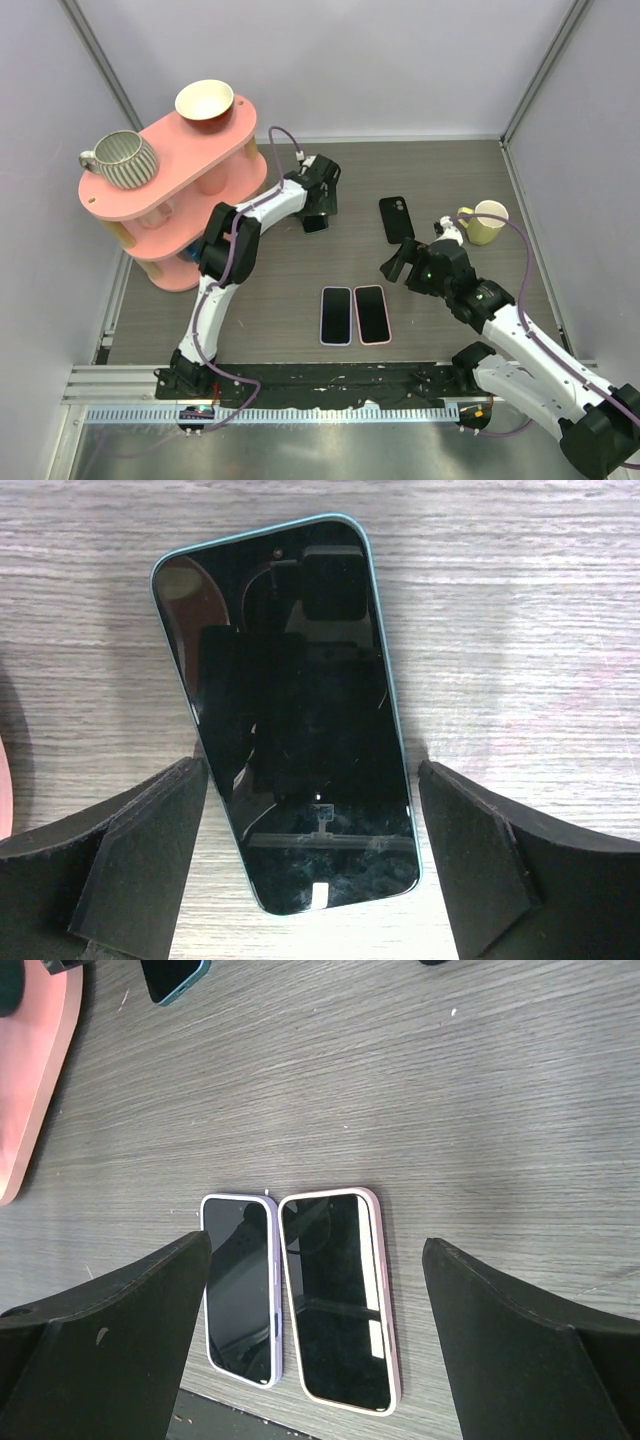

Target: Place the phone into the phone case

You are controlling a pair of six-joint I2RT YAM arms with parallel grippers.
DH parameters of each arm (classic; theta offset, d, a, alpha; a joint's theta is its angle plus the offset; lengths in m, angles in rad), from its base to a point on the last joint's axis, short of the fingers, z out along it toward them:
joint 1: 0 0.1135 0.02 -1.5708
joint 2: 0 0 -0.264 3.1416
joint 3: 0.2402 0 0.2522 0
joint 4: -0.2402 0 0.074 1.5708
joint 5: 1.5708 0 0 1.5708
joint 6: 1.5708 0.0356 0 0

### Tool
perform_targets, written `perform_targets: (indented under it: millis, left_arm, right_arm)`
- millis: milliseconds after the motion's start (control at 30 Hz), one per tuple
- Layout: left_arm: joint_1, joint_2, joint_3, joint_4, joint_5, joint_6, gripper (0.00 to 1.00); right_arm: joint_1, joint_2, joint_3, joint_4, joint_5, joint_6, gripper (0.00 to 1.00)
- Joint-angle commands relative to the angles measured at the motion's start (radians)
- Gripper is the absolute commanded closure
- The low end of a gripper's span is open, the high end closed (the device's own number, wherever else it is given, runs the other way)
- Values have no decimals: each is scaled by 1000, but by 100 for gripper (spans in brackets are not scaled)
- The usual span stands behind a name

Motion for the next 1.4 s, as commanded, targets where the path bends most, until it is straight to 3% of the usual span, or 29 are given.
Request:
perform_targets:
  millis: [0,133,433,700,1000,1367]
  left_arm:
    - [2,-46,-97,48,78,-15,12]
    - [2,-86,-157,73,121,-3,28]
    - [0,-212,-378,165,274,17,51]
    - [-1,-344,-541,278,409,43,56]
    - [-1,-436,-697,427,549,-11,58]
    - [0,-457,-791,582,666,-61,59]
  right_arm:
    - [0,-12,58,2,26,-13,7]
    - [0,-12,50,5,27,18,7]
    - [-2,22,31,109,53,119,7]
    - [-9,137,77,253,87,162,7]
    - [-54,467,146,546,-140,183,14]
    - [-57,829,266,693,-272,205,23]
